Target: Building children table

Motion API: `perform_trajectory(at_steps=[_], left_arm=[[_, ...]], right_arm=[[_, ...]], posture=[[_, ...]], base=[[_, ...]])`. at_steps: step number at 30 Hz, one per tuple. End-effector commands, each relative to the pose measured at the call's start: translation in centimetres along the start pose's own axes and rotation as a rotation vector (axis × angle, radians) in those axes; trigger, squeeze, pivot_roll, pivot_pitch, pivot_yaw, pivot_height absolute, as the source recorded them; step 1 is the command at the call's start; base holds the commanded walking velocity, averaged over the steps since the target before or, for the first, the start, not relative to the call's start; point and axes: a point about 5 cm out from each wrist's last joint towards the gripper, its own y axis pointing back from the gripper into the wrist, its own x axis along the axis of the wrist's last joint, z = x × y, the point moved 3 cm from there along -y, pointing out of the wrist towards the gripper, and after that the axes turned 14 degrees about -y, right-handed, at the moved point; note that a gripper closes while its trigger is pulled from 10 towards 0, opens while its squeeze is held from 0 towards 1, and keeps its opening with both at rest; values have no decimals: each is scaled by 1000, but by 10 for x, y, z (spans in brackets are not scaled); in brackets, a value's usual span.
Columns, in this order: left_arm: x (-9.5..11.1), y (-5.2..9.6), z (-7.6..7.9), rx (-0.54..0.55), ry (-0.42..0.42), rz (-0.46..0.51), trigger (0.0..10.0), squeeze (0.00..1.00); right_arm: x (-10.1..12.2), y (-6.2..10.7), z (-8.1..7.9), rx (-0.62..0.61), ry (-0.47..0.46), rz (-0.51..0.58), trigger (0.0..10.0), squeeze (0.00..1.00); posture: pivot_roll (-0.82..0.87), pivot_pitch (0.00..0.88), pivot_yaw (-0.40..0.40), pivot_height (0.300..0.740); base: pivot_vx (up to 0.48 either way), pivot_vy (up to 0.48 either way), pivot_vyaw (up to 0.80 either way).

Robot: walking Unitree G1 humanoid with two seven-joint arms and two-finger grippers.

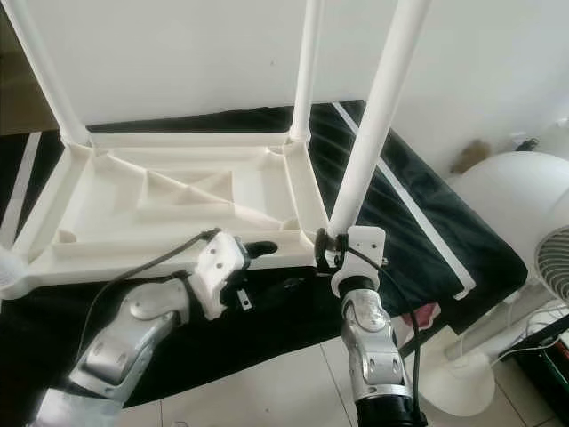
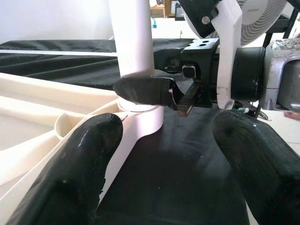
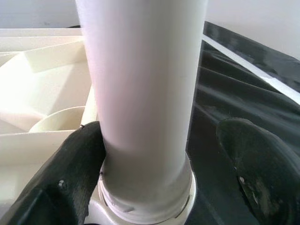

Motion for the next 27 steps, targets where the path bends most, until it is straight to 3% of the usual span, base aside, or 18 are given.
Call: perform_trajectory(at_steps=[1, 5, 7, 14, 23, 24, 25, 26, 27], left_arm=[[6, 3, -6, 47, 16, 21, 10000, 0], [9, 2, -9, 51, 26, 34, 10000, 0], [10, -1, -10, 30, 11, 41, 10000, 0], [11, -6, -14, -1, -7, 49, 10000, 0], [14, -8, -12, -14, -3, 57, 10000, 0], [14, -8, -12, -14, -3, 58, 10000, 0], [13, -9, -13, -13, -4, 58, 10000, 0], [13, -9, -13, -13, -4, 58, 10000, 0], [13, -9, -13, -13, -4, 58, 10000, 0]], right_arm=[[3, -1, 4, 84, 17, -13, 10000, 0], [5, -6, 5, 168, 54, -37, 10000, 0], [7, -12, 2, 278, 110, -72, 10000, 0], [10, -27, 1, 376, 185, -113, 10000, 0], [-3, -33, -6, 491, 216, -183, 10000, 0], [-3, -35, -7, 499, 220, -183, 6706, 0], [-2, -36, -7, 504, 221, -183, 4902, 0], [-2, -37, -8, 512, 226, -180, 0, 0], [-1, -37, -8, 516, 230, -176, 0, 0]], posture=[[-32, 43, -45, 740], [-40, 41, -40, 740], [-53, 38, -32, 740], [-82, 39, -6, 740], [-81, 38, 2, 740], [-85, 37, 3, 740], [-85, 36, 3, 740], [-84, 35, 4, 740], [-84, 35, 4, 740]], base=[[0, 0, 0], [0, 0, 0], [0, 0, 0], [0, 0, 0], [0, 0, 0], [0, 0, 0], [0, 0, 0], [0, 0, 0], [0, 0, 0]])
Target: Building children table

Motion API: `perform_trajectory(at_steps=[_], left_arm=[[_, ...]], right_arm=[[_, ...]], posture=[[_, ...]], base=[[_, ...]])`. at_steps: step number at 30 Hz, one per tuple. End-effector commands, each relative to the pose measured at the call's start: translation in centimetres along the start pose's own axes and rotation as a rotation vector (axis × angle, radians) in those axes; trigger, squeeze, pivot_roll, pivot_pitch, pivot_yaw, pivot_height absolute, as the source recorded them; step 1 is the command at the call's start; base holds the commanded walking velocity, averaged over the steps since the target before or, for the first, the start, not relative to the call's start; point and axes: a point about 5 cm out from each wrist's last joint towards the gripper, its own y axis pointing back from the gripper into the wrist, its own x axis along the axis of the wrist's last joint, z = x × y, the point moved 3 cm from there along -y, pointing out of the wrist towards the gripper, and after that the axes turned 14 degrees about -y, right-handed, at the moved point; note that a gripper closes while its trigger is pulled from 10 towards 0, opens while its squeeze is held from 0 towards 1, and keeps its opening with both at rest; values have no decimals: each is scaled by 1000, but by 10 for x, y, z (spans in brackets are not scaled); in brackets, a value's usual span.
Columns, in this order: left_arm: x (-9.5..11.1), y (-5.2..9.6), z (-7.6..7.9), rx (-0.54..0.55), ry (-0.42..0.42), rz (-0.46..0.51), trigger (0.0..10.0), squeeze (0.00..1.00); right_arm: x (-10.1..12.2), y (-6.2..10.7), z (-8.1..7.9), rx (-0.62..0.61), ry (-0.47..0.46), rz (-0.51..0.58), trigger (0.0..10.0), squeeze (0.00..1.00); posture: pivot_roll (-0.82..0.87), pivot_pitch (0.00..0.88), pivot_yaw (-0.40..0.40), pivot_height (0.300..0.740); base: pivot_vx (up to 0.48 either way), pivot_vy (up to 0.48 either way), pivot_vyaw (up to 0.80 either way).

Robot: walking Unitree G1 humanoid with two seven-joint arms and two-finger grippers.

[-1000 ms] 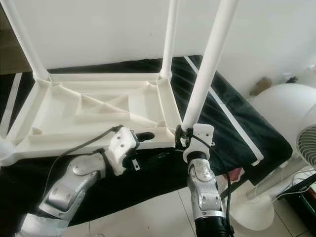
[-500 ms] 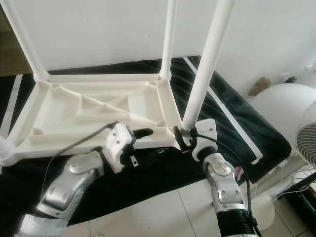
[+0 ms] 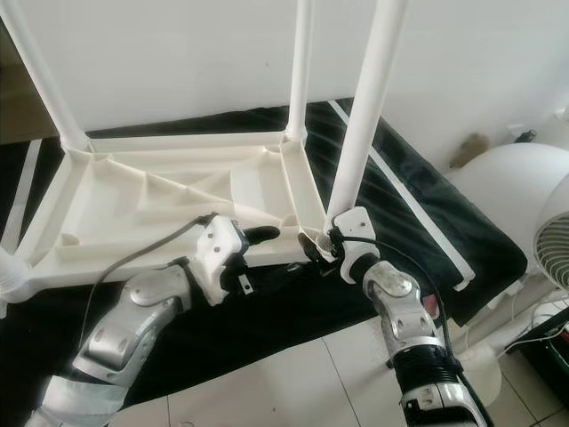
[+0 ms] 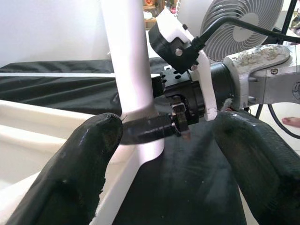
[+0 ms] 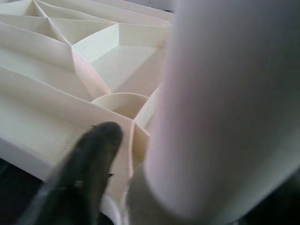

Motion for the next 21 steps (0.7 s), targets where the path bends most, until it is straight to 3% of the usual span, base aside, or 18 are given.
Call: perform_trajectory(at_steps=[1, 6, 7, 8, 21], left_arm=[[-1, -1, 2, -21, 5, 6, 10000, 0], [-2, -1, 0, -21, -4, -1, 10000, 0], [-1, -1, 0, -21, -4, 0, 10000, 0], [-1, -3, 0, -28, -6, -2, 10000, 0], [-1, -8, 2, -51, -9, 3, 10000, 0]], right_arm=[[0, -2, -4, 31, 9, 6, 0, 0], [-1, 1, -5, 22, -24, 16, 0, 0], [-3, 2, -5, 21, -20, 10, 1529, 0], [-6, 5, -3, 10, -17, 5, 9647, 0], [-9, 13, 6, -164, -55, 23, 10000, 0]], posture=[[-80, 36, 2, 740], [-82, 39, 13, 740], [-83, 43, 21, 740], [-83, 45, 30, 740], [-110, 53, 41, 740]], base=[[0, 0, 0], [0, 0, 0], [0, 0, 0], [0, 0, 0], [0, 0, 0]])
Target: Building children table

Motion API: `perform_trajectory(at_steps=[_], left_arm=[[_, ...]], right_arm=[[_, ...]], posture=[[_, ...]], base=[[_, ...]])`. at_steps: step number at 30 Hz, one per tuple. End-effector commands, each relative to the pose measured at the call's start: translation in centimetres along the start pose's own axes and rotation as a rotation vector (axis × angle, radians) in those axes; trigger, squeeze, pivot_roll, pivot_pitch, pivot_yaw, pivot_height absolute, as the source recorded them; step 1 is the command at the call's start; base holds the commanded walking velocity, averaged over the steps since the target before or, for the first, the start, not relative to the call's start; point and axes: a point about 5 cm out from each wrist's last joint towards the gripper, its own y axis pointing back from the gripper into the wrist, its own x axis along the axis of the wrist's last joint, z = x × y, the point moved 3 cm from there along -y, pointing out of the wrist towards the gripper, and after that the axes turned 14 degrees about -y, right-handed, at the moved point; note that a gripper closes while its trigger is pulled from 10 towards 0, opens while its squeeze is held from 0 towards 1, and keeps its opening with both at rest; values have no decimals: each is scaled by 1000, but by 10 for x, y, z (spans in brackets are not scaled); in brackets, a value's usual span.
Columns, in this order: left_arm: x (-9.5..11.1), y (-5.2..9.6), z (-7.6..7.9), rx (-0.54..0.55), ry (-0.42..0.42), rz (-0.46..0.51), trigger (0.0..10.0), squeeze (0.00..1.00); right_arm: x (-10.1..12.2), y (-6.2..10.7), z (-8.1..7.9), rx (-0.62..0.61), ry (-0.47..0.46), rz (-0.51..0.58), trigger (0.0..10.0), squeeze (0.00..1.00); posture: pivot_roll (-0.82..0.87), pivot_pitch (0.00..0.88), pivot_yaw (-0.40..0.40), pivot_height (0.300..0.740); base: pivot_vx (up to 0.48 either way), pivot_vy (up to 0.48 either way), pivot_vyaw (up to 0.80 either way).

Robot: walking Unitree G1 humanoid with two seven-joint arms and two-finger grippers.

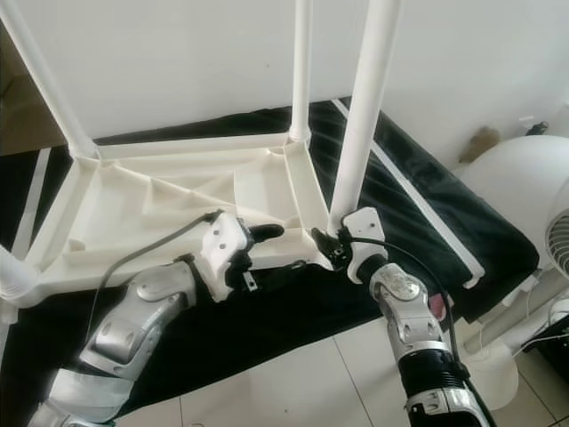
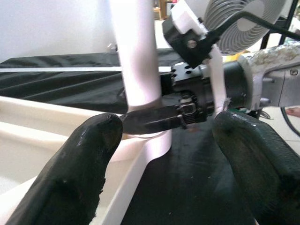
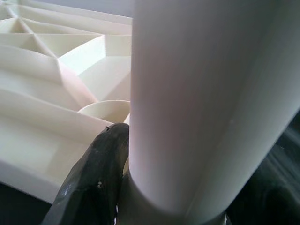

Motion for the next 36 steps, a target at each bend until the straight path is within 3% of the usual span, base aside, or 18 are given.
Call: perform_trajectory(at_steps=[1, 2, 4, 9, 11, 16, 19, 26, 27, 28, 32, 36], left_arm=[[1, -5, 5, -38, -2, 11, 10000, 0], [1, -5, 5, -38, -2, 11, 10000, 0], [1, -7, 9, -41, -1, 17, 10000, 0], [-1, -3, 11, -27, 0, 1, 10000, 0], [-1, -3, 11, -27, 0, 1, 10000, 0], [-4, -2, 13, 6, 10, -11, 10000, 0], [-3, -5, 12, 30, 21, -5, 10000, 0], [-3, -5, 10, 26, 11, -7, 10000, 0], [-3, -5, 10, 23, 10, -6, 10000, 0], [-3, -5, 10, 22, 8, -6, 10000, 0], [-5, -3, 10, 12, 12, -11, 10000, 0], [-7, -3, 9, 12, 10, -18, 10000, 0]], right_arm=[[-10, 5, 7, -82, -29, -38, 10000, 0], [-10, 5, 7, -82, -29, -38, 10000, 0], [-12, 8, 12, -205, -67, -26, 10000, 0], [-16, 11, 14, -342, -92, -25, 10000, 0], [-16, 11, 14, -342, -92, -25, 10000, 0], [-19, 18, 20, -503, -163, 0, 10000, 0], [-18, 23, 23, -677, -198, 55, 10000, 0], [-13, 19, 18, -684, -236, 68, 10000, 0], [-13, 19, 18, -676, -236, 69, 10000, 580], [-12, 19, 18, -676, -232, 71, 10000, 1000], [-9, 18, 16, -645, -256, 82, 10000, 1000], [-2, 21, 16, -635, -224, 118, 10000, 1000]], posture=[[-110, 54, 35, 740], [-110, 54, 35, 740], [-104, 55, 27, 740], [-90, 60, -9, 740], [-90, 60, -9, 740], [-74, 62, -55, 740], [-75, 61, -65, 740], [-77, 57, -58, 740], [-77, 56, -57, 740], [-78, 57, -55, 740], [-79, 54, -52, 740], [-85, 43, -37, 740]], base=[[0, 0, 0], [0, 0, 0], [0, 0, 0], [0, 0, 0], [0, 0, 0], [0, 0, 0], [0, 0, 0], [0, 0, 0], [0, 0, 0], [0, 0, 0], [0, 0, 0], [0, 0, 0]])
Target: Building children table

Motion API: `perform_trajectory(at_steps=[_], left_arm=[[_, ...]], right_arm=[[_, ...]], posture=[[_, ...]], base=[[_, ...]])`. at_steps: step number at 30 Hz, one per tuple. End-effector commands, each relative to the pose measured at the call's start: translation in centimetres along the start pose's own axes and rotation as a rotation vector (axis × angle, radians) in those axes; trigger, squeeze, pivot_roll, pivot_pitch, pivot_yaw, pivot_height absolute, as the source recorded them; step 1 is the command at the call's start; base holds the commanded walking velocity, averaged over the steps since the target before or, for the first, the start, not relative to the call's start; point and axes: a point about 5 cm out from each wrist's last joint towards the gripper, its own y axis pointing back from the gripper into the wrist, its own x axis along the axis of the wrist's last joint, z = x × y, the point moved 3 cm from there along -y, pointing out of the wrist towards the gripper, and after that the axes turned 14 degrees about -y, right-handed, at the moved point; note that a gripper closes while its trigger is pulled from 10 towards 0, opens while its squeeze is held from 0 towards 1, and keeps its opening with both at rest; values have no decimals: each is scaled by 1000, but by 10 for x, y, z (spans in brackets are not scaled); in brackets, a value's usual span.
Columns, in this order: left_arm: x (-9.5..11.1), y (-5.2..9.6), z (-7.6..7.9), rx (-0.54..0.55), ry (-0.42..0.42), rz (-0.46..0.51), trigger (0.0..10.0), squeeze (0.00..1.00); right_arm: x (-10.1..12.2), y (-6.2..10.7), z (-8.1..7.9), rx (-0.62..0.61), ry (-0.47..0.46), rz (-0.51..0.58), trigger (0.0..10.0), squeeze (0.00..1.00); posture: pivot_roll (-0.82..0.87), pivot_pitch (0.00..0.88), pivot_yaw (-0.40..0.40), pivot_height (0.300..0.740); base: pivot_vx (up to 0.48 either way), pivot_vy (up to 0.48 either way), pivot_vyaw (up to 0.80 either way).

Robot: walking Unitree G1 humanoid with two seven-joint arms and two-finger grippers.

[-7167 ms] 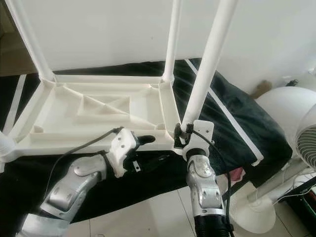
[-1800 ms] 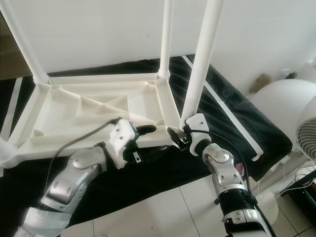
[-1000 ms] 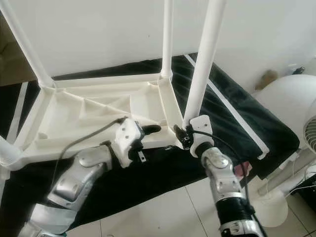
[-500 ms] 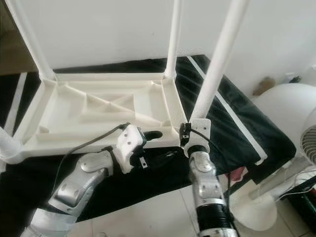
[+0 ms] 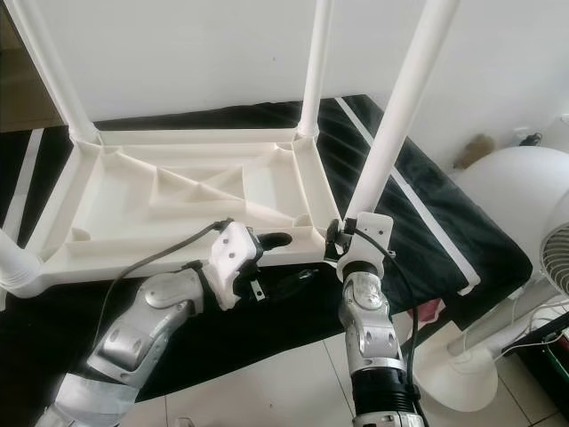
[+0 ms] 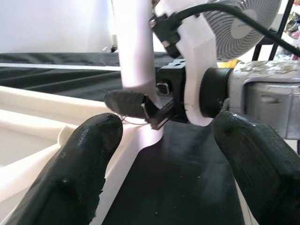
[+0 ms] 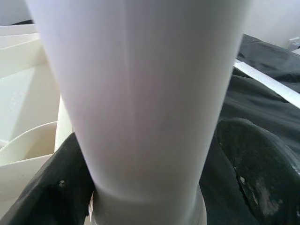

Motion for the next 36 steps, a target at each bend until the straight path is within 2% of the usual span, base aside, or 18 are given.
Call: perform_trajectory(at_steps=[1, 2, 3, 4, 11, 13, 15, 17, 20, 23, 27, 28, 32, 35, 36], left_arm=[[-1, -1, -4, 27, -2, -8, 10000, 0], [-1, -1, -4, 27, -2, -8, 10000, 0], [0, -1, -4, 27, 1, -3, 10000, 0], [0, -1, -3, 22, -8, -6, 10000, 0], [-6, 8, -7, 29, -36, -33, 10000, 0], [-8, 14, -6, 23, -39, -42, 10000, 0], [-8, 14, -6, 23, -39, -42, 10000, 0], [-10, 23, -3, -10, -23, -47, 10000, 0], [-15, 43, 4, -93, 10, -73, 10000, 0], [-19, 50, 2, -101, 13, -100, 10000, 0], [-31, 69, -7, -95, 8, -163, 10000, 0], [-31, 69, -7, -95, 8, -163, 10000, 0], [-40, 90, -23, -52, 12, -236, 10000, 0], [-42, 97, -27, -44, 13, -256, 10000, 0], [-48, 110, -34, -33, 1, -301, 10000, 0]], right_arm=[[4, 3, 13, -20, 9, 23, 10000, 1000], [4, 3, 13, -20, 9, 23, 10000, 1000], [5, 5, 14, -13, 13, 28, 10000, 318], [2, 7, 14, 6, 15, 23, 10000, 0], [-4, 19, 14, 50, 24, 6, 10000, 0], [-6, 31, 7, 134, 17, 0, 10000, 0], [-6, 31, 7, 134, 17, 0, 10000, 0], [-8, 41, -1, 206, 18, -10, 10000, 0], [-10, 52, -10, 272, 22, -18, 10000, 0], [-11, 55, -12, 291, 27, -23, 10000, 0], [-12, 60, -14, 314, 18, -30, 10000, 0], [-12, 60, -14, 314, 18, -30, 10000, 0], [-8, 56, -11, 313, 19, -19, 10000, 0], [-6, 54, -10, 310, 21, -12, 10000, 0], [-2, 50, -6, 296, 26, 4, 10000, 0]], posture=[[-79, 45, -28, 740], [-79, 45, -28, 740], [-79, 45, -28, 740], [-76, 40, -19, 740], [-87, 51, 15, 740], [-90, 61, 30, 740], [-90, 61, 30, 740], [-94, 70, 42, 740], [-98, 79, 49, 740], [-96, 80, 51, 740], [-88, 86, 54, 740], [-88, 86, 54, 740], [-83, 86, 58, 740], [-79, 85, 57, 740], [-72, 80, 55, 740]], base=[[0, 0, 0], [0, 0, 0], [0, 0, 0], [0, 0, 0], [0, 0, 0], [0, 0, 0], [0, 0, 0], [0, 0, 0], [0, 0, 0], [0, 0, 0], [0, 0, 0], [0, 0, 0], [0, 0, 0], [0, 0, 0], [0, 0, 0]])
